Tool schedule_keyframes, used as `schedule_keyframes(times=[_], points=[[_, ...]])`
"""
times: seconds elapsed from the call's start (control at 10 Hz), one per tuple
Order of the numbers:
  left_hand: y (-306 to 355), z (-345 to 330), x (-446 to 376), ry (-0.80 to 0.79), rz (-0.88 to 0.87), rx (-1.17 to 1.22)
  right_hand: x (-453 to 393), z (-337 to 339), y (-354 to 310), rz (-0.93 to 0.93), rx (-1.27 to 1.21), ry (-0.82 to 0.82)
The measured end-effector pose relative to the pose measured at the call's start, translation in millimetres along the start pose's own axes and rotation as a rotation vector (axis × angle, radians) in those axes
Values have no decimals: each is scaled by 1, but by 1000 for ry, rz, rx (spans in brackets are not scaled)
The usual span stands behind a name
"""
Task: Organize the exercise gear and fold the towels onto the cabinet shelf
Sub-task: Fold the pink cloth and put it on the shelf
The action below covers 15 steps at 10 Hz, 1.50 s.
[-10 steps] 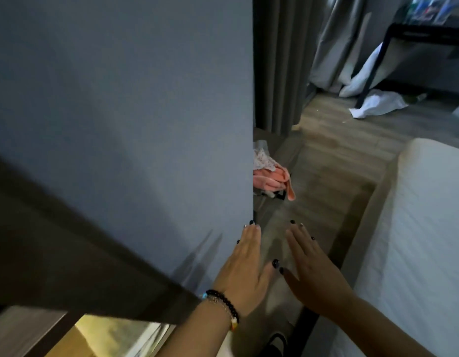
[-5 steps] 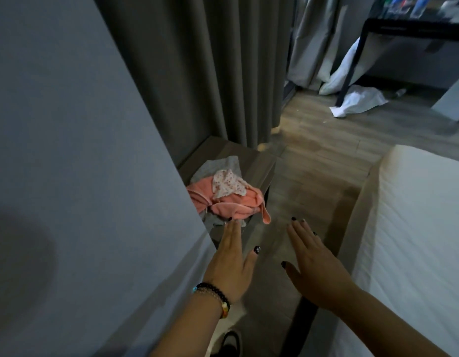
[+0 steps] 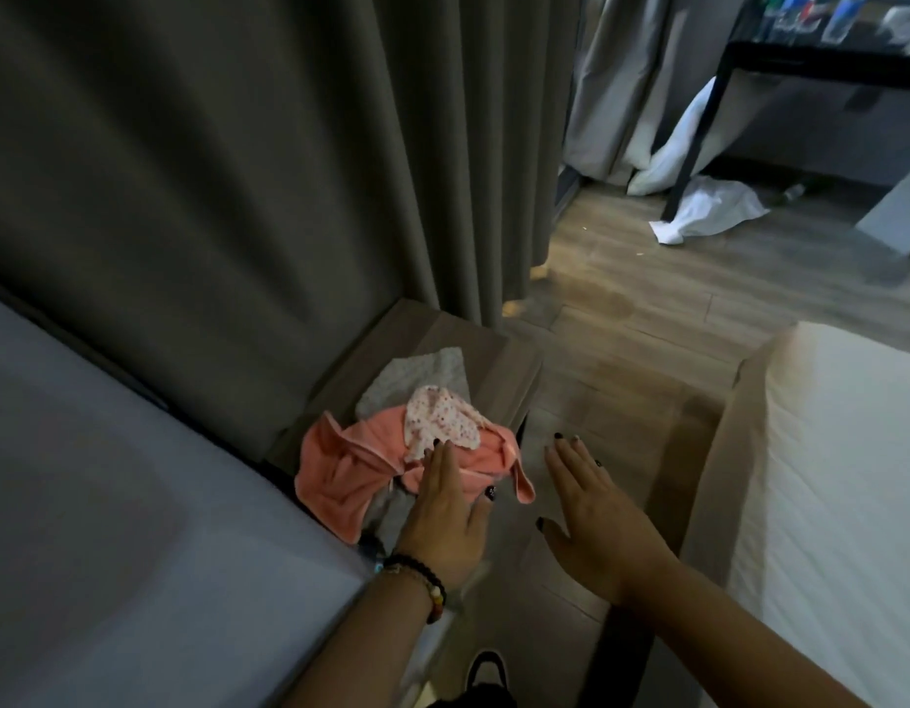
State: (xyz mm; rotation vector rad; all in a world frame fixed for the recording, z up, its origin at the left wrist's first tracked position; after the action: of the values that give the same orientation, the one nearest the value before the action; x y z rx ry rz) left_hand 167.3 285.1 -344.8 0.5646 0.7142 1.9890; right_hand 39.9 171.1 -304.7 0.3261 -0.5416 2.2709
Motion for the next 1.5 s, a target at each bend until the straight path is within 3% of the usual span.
schedule_keyframes(times=[0.3,0.5,0.6,0.9,1.0,1.1,1.3,1.5], points=[[-29,-22,-45,69,279,171,-91,7,-20,200,52,-64],[-58,-25,-75,185,484,136,-166,12,-18,326,132,-237],[-73,-29,-82,248,647,228,-197,21,-18,401,155,-291],[-164,-55,-99,682,1099,398,-248,-6,-8,544,229,-425],[-212,-78,-97,680,1238,463,-252,-21,-6,548,236,-460],[-209,-67,-101,682,1276,492,-251,-28,-8,561,279,-491],[-157,-15,-111,1038,1064,733,-239,-27,-29,573,324,-526],[-110,52,-107,1186,845,885,-228,-13,-67,608,280,-532]])
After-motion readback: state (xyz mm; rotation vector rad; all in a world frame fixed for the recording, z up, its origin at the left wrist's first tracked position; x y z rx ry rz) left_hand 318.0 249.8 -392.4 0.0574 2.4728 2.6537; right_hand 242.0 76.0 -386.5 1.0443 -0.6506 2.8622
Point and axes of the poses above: each hand's wrist, its own x-axis away from the middle knuckle, its own z-axis out of the back of the hand, y = z × x, the point moved 4 cm from there along -x, towards the middle knuckle, and after that the axes turned 14 degrees about -z, right-handed, at the moved point
